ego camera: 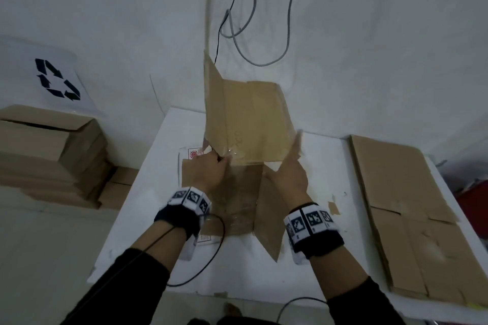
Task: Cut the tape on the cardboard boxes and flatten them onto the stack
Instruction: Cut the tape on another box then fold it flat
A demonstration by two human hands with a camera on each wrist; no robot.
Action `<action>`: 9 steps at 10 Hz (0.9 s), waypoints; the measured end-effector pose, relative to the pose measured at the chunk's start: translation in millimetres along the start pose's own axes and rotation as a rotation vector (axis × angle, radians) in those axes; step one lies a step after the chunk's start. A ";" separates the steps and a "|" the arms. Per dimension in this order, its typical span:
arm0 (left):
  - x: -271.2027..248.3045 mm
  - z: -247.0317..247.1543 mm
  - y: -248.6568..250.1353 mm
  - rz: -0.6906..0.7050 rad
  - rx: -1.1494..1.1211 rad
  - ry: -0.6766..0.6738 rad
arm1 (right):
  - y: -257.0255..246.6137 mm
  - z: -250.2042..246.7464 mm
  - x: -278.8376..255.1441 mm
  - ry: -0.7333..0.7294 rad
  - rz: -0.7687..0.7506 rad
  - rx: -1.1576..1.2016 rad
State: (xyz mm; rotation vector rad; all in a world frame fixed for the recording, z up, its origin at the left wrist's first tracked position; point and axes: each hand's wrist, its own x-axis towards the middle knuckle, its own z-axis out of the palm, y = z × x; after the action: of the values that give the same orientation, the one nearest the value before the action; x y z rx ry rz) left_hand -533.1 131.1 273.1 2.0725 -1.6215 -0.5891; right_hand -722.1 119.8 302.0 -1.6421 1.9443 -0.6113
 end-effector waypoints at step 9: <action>-34.7 40.8 19.7 -0.180 -0.043 -0.109 | 8.7 40.4 -13.7 -0.409 -0.010 -0.674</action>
State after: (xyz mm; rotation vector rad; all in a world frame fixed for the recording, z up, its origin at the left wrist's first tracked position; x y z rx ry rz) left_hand -579.8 157.4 253.5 2.2036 -1.4747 -0.8042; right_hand -700.8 134.4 267.0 -1.9555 1.9250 0.4144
